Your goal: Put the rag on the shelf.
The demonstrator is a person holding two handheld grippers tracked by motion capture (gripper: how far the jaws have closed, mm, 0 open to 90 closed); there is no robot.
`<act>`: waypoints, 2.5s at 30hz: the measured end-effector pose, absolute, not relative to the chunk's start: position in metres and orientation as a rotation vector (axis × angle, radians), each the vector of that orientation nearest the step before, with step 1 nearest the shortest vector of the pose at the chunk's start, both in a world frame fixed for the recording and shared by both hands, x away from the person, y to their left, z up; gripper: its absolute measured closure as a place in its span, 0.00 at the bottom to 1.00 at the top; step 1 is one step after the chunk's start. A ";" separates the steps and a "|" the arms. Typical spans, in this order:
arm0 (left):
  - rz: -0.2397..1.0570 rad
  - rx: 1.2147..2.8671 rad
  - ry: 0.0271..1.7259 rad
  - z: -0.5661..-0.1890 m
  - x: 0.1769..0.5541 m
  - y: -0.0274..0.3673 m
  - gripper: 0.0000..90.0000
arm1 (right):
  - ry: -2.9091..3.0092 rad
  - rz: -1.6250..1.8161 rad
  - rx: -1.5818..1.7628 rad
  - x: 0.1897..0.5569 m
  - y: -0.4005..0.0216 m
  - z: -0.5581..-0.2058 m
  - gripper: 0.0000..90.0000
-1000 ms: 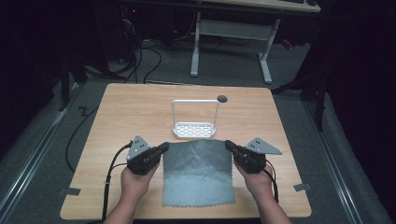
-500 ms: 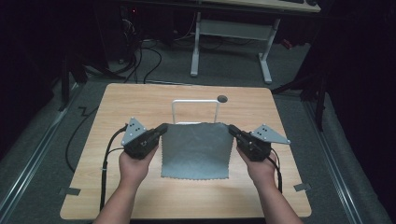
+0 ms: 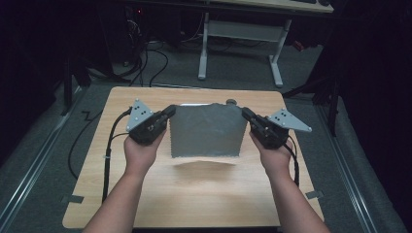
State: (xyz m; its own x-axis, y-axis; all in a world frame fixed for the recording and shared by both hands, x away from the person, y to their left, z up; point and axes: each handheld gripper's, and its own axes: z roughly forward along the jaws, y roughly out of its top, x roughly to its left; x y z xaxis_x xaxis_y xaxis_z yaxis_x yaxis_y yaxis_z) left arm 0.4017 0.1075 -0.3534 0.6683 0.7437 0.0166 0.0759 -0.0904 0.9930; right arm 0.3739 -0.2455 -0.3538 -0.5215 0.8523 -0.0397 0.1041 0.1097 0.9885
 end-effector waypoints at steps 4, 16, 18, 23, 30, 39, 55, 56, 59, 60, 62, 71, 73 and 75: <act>0.677 1.572 0.693 -0.343 0.413 0.108 1.00 | 1.724 1.470 0.935 0.385 -0.245 -0.341 0.99; 0.745 1.594 0.757 -0.343 0.457 0.106 1.00 | 1.722 1.481 0.995 0.425 -0.239 -0.338 0.99; 0.768 1.610 0.763 -0.344 0.464 0.105 1.00 | 1.729 1.456 1.002 0.433 -0.235 -0.338 0.99; 0.765 1.614 0.801 -0.346 0.483 0.105 1.00 | 1.729 1.431 1.026 0.452 -0.234 -0.339 0.99; 0.755 1.656 0.844 -0.355 0.508 0.103 1.00 | 1.739 1.385 1.054 0.481 -0.231 -0.339 0.99; 0.651 1.761 0.903 -0.381 0.532 0.102 1.00 | 1.812 1.327 1.137 0.506 -0.232 -0.363 0.99; 0.397 1.840 0.967 -0.446 0.531 0.106 1.00 | 1.956 1.232 1.226 0.507 -0.233 -0.427 0.99; 0.387 1.839 0.970 -0.450 0.531 0.107 1.00 | 1.961 1.231 1.233 0.506 -0.233 -0.430 0.99; 0.367 1.846 0.972 -0.459 0.529 0.106 1.00 | 1.971 1.227 1.240 0.505 -0.233 -0.438 0.99; 0.357 1.846 0.976 -0.463 0.528 0.106 1.00 | 1.971 1.225 1.243 0.504 -0.234 -0.440 0.99; 0.340 1.854 0.981 -0.468 0.527 0.106 1.00 | 1.973 1.229 1.256 0.503 -0.235 -0.445 0.99; 0.335 1.842 0.983 -0.475 0.521 0.106 0.98 | 1.989 1.221 1.278 0.500 -0.235 -0.458 0.95; 0.349 1.837 0.985 -0.474 0.520 0.108 0.94 | 1.987 1.224 1.284 0.499 -0.235 -0.457 0.93; 0.355 1.838 0.983 -0.473 0.519 0.110 0.90 | 1.985 1.224 1.273 0.499 -0.235 -0.455 0.91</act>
State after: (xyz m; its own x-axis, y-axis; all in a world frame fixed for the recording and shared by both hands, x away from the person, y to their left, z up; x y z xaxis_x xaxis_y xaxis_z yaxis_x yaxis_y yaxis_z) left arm 0.5191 0.1102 -0.4727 0.6292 0.7569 -0.1769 0.4698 -0.1890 0.8623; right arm 0.4991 -0.2350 -0.4554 -0.4521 0.8894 0.0681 0.4605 0.1673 0.8718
